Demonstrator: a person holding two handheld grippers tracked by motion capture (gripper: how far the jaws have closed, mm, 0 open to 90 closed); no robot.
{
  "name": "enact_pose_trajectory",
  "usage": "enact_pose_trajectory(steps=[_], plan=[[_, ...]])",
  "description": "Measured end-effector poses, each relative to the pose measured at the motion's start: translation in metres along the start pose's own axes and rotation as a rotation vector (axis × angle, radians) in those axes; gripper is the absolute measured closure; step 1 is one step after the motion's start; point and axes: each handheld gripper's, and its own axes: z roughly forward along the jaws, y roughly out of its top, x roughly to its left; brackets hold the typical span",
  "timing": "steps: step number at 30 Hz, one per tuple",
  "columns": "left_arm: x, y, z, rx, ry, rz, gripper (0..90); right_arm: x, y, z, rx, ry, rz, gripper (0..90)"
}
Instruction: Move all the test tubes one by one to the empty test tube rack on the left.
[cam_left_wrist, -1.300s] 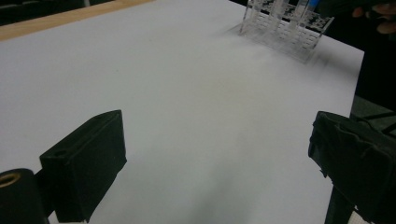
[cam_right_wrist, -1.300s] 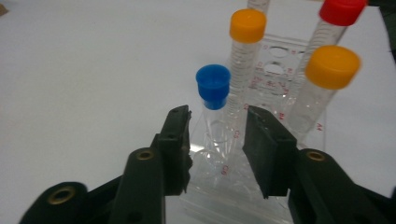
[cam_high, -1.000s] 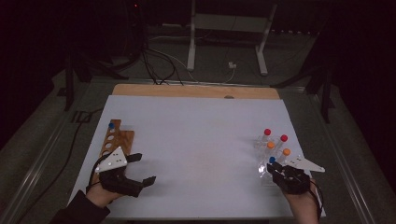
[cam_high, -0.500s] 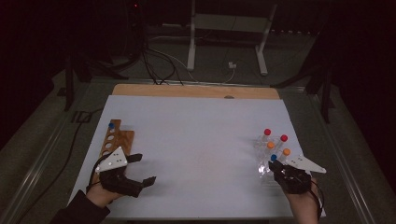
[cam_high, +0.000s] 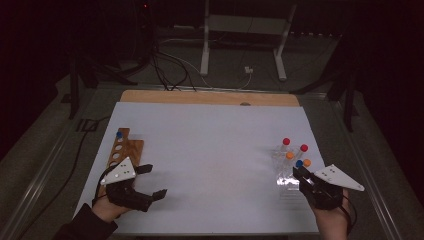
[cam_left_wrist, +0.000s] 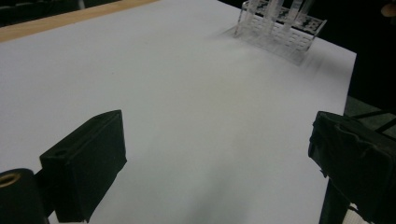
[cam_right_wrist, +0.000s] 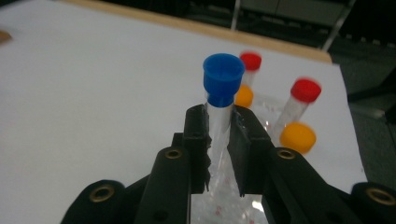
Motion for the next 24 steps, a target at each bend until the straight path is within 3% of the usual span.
enact_pose_trajectory(steps=[7, 24], plan=[[-0.005, 0.006, 0.003, 0.000, -0.017, 0.018, 5.0, 0.014, 0.010, -0.004, -0.041, 0.045, -0.023, 77.6], [-0.026, 0.034, 0.035, -0.001, -0.111, 0.056, 5.6, 0.055, 0.011, 0.029, 0.014, 0.195, -0.084, 77.6]])
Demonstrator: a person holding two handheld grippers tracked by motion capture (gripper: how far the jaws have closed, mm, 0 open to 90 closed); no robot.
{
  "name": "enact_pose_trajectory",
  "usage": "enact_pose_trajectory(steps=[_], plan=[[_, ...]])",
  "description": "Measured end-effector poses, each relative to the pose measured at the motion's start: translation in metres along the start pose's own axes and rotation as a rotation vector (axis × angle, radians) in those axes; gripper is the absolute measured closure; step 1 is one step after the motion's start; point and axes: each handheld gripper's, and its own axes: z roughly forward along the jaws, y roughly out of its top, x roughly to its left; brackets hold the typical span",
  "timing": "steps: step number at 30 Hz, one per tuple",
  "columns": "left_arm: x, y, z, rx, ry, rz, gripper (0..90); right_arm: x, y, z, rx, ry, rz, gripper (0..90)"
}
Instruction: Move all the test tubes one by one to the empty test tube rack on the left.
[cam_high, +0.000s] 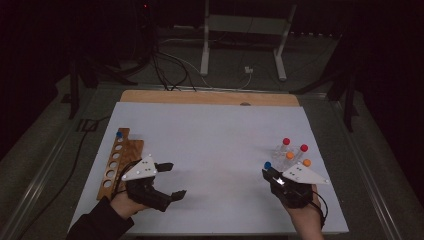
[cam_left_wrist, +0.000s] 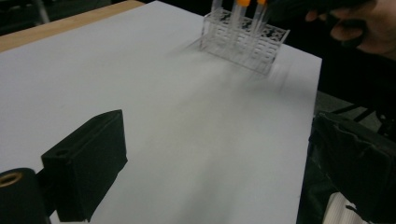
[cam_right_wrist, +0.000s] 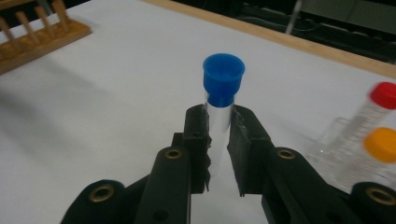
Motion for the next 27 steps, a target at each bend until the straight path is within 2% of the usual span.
enact_pose_trajectory(steps=[5, 10, 14, 19, 27], plan=[[-0.006, 0.015, 0.016, -0.002, -0.029, 0.023, 6.0, 0.008, -0.002, 0.006, 0.014, 0.031, -0.015, 77.6], [-0.009, 0.031, 0.033, -0.022, -0.058, 0.028, 6.8, 0.014, -0.003, 0.009, 0.020, 0.059, -0.018, 77.6], [-0.013, 0.044, 0.048, -0.025, -0.078, 0.054, 7.7, 0.017, -0.003, 0.011, 0.026, 0.076, -0.022, 77.6], [-0.019, 0.060, 0.067, -0.046, -0.126, 0.065, 16.5, 0.021, -0.004, 0.013, 0.032, 0.090, -0.028, 77.6], [-0.029, 0.080, 0.097, -0.049, -0.189, 0.113, 25.4, 0.022, -0.003, 0.012, 0.027, 0.099, -0.032, 77.6]])
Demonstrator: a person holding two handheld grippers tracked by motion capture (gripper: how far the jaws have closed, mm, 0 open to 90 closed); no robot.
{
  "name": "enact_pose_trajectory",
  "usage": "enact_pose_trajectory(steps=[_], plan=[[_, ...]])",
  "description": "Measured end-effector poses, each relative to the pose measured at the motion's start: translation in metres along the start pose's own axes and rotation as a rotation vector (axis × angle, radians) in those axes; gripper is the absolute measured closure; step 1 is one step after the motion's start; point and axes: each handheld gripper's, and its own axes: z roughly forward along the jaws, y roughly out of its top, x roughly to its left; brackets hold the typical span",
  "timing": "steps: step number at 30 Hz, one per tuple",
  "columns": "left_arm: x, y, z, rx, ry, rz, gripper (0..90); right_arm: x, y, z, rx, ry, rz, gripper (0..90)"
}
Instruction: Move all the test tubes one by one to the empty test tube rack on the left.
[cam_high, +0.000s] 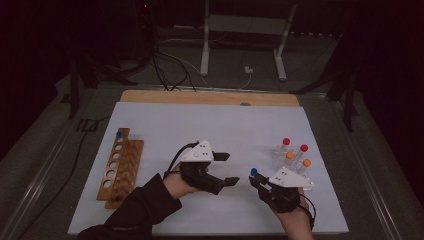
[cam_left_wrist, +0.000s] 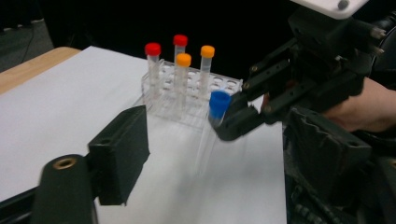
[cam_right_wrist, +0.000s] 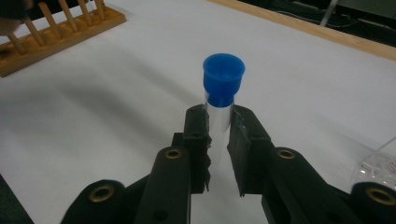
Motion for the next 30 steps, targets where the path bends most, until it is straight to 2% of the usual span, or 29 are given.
enact_pose_trajectory(steps=[8, 11, 14, 16, 17, 19, 22, 28, 30], plan=[[-0.003, 0.010, 0.030, 0.007, -0.039, 0.025, 38.7, 0.001, 0.001, 0.000, -0.002, 0.004, -0.001, 77.6], [-0.004, 0.011, 0.040, 0.019, -0.040, 0.040, 44.9, 0.001, 0.001, 0.000, -0.003, 0.005, -0.003, 77.6], [-0.006, 0.009, 0.048, 0.043, -0.013, 0.072, 54.4, 0.000, 0.001, -0.001, -0.005, 0.005, -0.003, 77.6], [-0.006, 0.007, 0.052, 0.052, -0.008, 0.073, 56.4, 0.000, 0.001, -0.001, -0.007, 0.005, -0.005, 77.6], [-0.005, 0.006, 0.053, 0.059, -0.010, 0.067, 61.5, 0.000, 0.001, -0.001, -0.007, 0.006, -0.004, 77.6], [-0.004, 0.005, 0.056, 0.069, -0.006, 0.065, 63.8, 0.000, 0.001, -0.001, -0.008, 0.005, -0.005, 77.6], [-0.003, 0.003, 0.057, 0.074, 0.000, 0.069, 75.2, 0.000, 0.001, -0.001, -0.009, 0.003, 0.000, 77.6], [-0.003, 0.005, 0.054, 0.077, 0.008, 0.094, 77.1, -0.003, 0.001, -0.001, -0.018, 0.026, 0.019, 76.1], [-0.001, 0.007, 0.050, 0.070, 0.020, 0.096, 77.2, -0.004, 0.001, -0.002, -0.025, 0.026, 0.036, 68.3]])
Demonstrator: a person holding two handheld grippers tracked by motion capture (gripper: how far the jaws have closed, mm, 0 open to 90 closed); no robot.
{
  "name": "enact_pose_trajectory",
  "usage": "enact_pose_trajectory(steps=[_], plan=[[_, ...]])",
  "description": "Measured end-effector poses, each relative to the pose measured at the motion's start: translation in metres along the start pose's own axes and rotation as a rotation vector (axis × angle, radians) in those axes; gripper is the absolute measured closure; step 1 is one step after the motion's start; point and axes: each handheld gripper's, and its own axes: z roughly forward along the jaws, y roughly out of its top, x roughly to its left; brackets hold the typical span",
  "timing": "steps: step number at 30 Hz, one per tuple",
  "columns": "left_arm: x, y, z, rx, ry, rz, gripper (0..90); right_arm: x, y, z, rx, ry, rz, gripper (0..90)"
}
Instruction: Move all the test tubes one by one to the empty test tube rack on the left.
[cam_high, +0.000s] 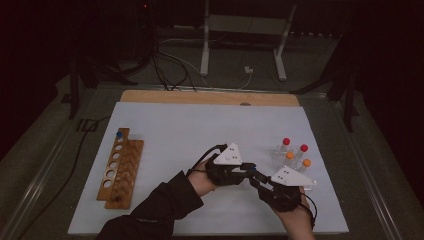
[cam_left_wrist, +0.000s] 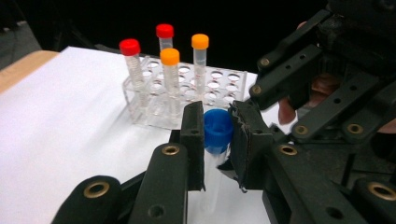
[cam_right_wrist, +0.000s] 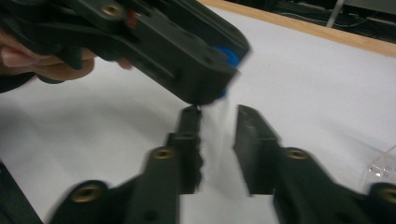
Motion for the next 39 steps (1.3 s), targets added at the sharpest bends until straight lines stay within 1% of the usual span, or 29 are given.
enact_pose_trajectory(steps=[2, 3, 4, 5, 6, 7, 10, 11, 12, 13, 15, 16, 18, 19, 21, 23, 25, 27, 30, 31, 34, 39], plan=[[0.003, 0.002, -0.006, -0.007, 0.013, -0.008, 77.2, -0.002, 0.000, -0.001, -0.011, 0.007, 0.019, 57.1], [0.005, 0.003, -0.009, -0.014, 0.020, -0.008, 77.2, -0.002, -0.001, -0.002, -0.014, 0.002, 0.021, 53.6], [0.008, 0.005, -0.012, -0.020, 0.019, -0.017, 77.2, -0.003, -0.001, -0.002, -0.019, 0.003, 0.025, 50.7], [0.010, 0.006, -0.016, -0.023, 0.030, -0.020, 77.3, -0.003, -0.001, -0.003, -0.034, 0.006, 0.035, 43.2], [0.012, 0.008, -0.020, -0.029, 0.042, -0.019, 77.3, -0.003, -0.001, -0.004, -0.036, 0.006, 0.035, 40.6], [0.014, 0.009, -0.024, -0.029, 0.046, -0.021, 77.3, -0.003, -0.001, -0.004, -0.036, 0.006, 0.035, 40.6], [0.020, 0.012, -0.039, -0.035, 0.077, -0.020, 77.3, -0.003, -0.001, -0.005, -0.054, 0.010, 0.034, 32.5], [0.022, 0.013, -0.044, -0.037, 0.090, -0.020, 77.3, -0.003, -0.001, -0.006, -0.061, 0.012, 0.029, 31.5], [0.025, 0.013, -0.050, -0.040, 0.099, -0.029, 77.3, -0.003, -0.001, -0.006, -0.065, 0.019, 0.033, 29.4], [0.028, 0.013, -0.056, -0.041, 0.109, -0.036, 77.3, -0.003, -0.001, -0.007, -0.068, 0.038, 0.041, 27.3], [0.033, 0.013, -0.068, -0.040, 0.142, -0.038, 77.3, -0.002, 0.000, -0.007, -0.069, 0.030, 0.034, 20.7], [0.036, 0.013, -0.074, -0.038, 0.156, -0.041, 77.3, -0.002, 0.000, -0.007, -0.070, 0.035, 0.034, 16.6], [0.041, 0.011, -0.086, -0.036, 0.190, -0.045, 77.3, -0.002, 0.000, -0.007, -0.072, 0.032, 0.037, 13.5], [0.044, 0.011, -0.092, -0.031, 0.206, -0.045, 77.3, -0.002, 0.000, -0.008, -0.077, 0.040, 0.037, 10.4], [0.049, 0.008, -0.104, -0.022, 0.245, -0.052, 77.3, -0.002, 0.001, -0.009, -0.085, 0.045, 0.038, 9.3], [0.055, 0.006, -0.116, -0.025, 0.275, -0.065, 77.3, -0.003, 0.001, -0.009, -0.089, 0.052, 0.041, 8.2], [0.060, 0.004, -0.128, -0.025, 0.302, -0.073, 77.3, -0.003, 0.001, -0.009, -0.085, 0.074, 0.036, 4.7], [0.063, 0.002, -0.141, -0.025, 0.336, -0.070, 77.3, -0.002, 0.000, -0.009, -0.081, 0.068, 0.025, 3.1], [0.067, -0.003, -0.160, -0.026, 0.378, -0.086, 77.3, -0.001, 0.000, -0.009, -0.074, 0.071, 0.015, 0.9], [0.069, -0.005, -0.166, -0.032, 0.386, -0.098, 77.3, 0.000, 0.000, -0.009, -0.075, 0.073, 0.017, 0.0], [0.072, -0.011, -0.184, -0.027, 0.432, -0.106, 77.3, -0.001, 0.001, -0.009, -0.081, 0.085, 0.029, 0.0], [0.078, -0.023, -0.214, -0.023, 0.504, -0.129, 77.3, -0.001, 0.001, -0.011, -0.099, 0.078, 0.031, 0.0]])
